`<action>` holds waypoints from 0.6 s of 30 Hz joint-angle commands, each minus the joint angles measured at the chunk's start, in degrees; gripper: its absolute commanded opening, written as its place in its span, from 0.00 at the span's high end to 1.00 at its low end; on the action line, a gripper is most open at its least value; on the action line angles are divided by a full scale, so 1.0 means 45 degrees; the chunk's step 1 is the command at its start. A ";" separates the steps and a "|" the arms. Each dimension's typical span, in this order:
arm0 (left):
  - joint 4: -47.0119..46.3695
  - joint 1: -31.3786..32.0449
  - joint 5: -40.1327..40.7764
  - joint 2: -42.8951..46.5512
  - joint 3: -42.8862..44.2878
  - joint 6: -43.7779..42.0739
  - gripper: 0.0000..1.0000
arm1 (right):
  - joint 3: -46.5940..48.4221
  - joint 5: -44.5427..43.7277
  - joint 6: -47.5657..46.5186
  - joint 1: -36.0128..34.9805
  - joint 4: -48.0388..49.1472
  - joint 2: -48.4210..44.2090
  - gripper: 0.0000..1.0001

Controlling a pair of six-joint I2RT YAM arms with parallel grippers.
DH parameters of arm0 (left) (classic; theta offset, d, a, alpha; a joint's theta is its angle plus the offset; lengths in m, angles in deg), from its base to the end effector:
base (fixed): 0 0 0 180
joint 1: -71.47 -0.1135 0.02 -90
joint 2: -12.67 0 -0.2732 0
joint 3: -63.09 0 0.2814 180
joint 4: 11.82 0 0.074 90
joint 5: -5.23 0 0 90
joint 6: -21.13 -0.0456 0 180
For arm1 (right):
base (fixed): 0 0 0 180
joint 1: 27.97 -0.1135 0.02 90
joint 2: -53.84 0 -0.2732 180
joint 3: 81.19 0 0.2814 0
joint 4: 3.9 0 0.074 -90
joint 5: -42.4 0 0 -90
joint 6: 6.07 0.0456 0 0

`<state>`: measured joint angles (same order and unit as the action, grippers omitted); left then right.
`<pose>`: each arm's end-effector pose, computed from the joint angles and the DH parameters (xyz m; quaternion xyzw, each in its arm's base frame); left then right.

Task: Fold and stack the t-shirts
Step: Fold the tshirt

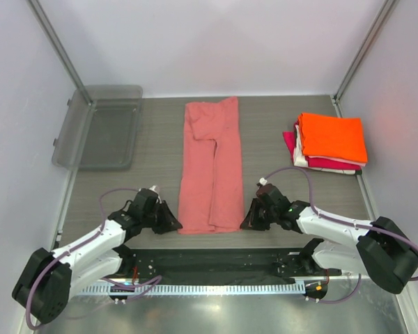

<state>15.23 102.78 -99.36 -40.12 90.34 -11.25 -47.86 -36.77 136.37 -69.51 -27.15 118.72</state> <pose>0.1482 -0.1036 0.1159 -0.1742 0.9241 -0.3087 0.1428 0.1532 0.1472 0.1166 0.0617 0.9474 0.2815 0.1396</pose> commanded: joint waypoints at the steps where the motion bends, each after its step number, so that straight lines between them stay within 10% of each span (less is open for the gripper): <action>1: 0.0337 0.0190 -0.0137 0.0245 -0.0468 0.0084 0.87 | 0.0232 -0.0180 -0.0229 -0.0144 -0.0790 -0.0179 0.99; 2: 0.0376 0.0229 -0.0156 0.0461 -0.0526 0.0220 1.00 | 0.0368 -0.0238 -0.0229 -0.0144 -0.0946 -0.0296 0.99; 10: 0.0474 0.0249 -0.0956 0.1480 0.0721 0.0827 1.00 | 0.2202 -0.1425 -0.0755 -0.0203 -0.3268 -0.1995 0.99; 18: -0.0911 -0.1171 -0.2009 -0.2109 0.4391 0.0320 1.00 | 0.5776 -0.1490 -0.3017 0.1845 -0.3741 0.0360 0.99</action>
<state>16.15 100.84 -104.78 -45.70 104.72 -8.25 -27.54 -42.82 128.83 -65.16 -42.78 116.14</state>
